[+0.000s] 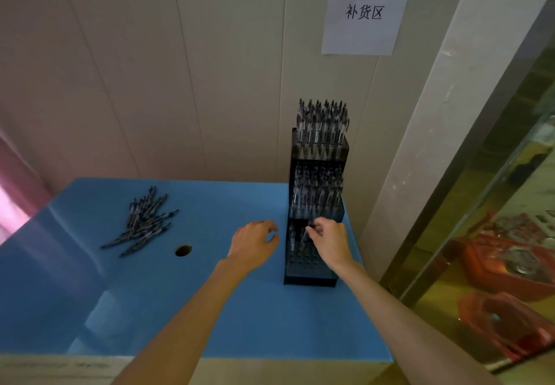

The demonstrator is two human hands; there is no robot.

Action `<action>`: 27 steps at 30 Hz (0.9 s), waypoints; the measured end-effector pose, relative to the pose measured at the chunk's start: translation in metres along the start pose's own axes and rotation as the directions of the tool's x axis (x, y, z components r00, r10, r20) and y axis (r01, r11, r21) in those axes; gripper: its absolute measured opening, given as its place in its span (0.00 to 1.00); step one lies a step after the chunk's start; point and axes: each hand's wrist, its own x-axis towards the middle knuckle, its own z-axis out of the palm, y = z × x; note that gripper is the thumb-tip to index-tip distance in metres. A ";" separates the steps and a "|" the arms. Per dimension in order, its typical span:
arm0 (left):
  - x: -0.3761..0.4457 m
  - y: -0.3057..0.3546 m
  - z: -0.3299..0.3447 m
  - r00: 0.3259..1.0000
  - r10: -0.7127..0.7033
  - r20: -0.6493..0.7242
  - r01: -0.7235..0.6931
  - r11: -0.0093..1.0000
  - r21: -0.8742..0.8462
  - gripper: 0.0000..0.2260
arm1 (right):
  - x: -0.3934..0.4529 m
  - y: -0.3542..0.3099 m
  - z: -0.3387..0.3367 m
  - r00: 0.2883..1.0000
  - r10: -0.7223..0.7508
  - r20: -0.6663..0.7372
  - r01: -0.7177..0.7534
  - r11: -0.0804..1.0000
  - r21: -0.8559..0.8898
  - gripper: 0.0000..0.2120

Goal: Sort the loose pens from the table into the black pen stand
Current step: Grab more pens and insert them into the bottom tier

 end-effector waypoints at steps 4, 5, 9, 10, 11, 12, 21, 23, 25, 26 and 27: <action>0.000 -0.001 0.000 1.000 0.008 -0.001 -0.008 1.000 -0.001 0.12 | 0.001 0.003 0.008 1.000 0.014 0.018 -0.014 1.000 0.005 0.11; 0.001 -0.001 -0.001 1.000 0.008 0.000 -0.008 1.000 -0.001 0.12 | 0.003 0.003 0.009 1.000 0.012 0.018 -0.012 1.000 -0.003 0.13; 0.001 -0.001 -0.002 1.000 0.008 0.009 -0.008 1.000 0.001 0.12 | 0.005 0.004 0.009 0.997 0.023 0.077 -0.018 0.998 -0.058 0.15; 0.001 -0.001 -0.002 1.000 0.005 0.012 -0.005 1.000 0.000 0.12 | 0.004 0.006 0.010 0.995 0.021 0.098 -0.013 0.997 -0.079 0.18; 0.001 -0.001 -0.002 1.000 0.004 0.014 -0.004 1.000 -0.001 0.12 | 0.003 0.007 0.012 0.993 0.021 0.114 -0.009 0.995 -0.100 0.21; 0.001 -0.001 -0.002 1.000 0.002 0.018 -0.002 1.000 0.000 0.12 | 0.002 0.009 0.014 0.992 0.025 0.125 -0.010 0.993 -0.117 0.22; -0.002 0.006 0.003 0.998 -0.026 0.058 0.026 1.000 0.003 0.11 | -0.002 0.010 0.021 0.975 0.039 0.218 0.017 0.968 -0.252 0.23; -0.002 0.007 0.003 0.997 -0.035 0.062 0.035 0.999 0.001 0.11 | -0.003 0.011 0.021 0.972 0.058 0.229 0.006 0.963 -0.269 0.24; -0.002 0.009 0.003 0.997 -0.040 0.068 0.040 0.999 0.006 0.12 | -0.004 0.012 0.021 0.969 0.080 0.234 -0.013 0.961 -0.275 0.25; -0.003 0.010 0.003 0.997 -0.043 0.070 0.043 0.999 0.010 0.12 | -0.005 0.013 0.020 0.967 0.092 0.239 -0.023 0.960 -0.278 0.24; -0.003 0.011 0.003 0.996 -0.047 0.072 0.046 0.999 0.014 0.12 | -0.006 0.013 0.020 0.964 0.107 0.243 -0.036 0.959 -0.283 0.23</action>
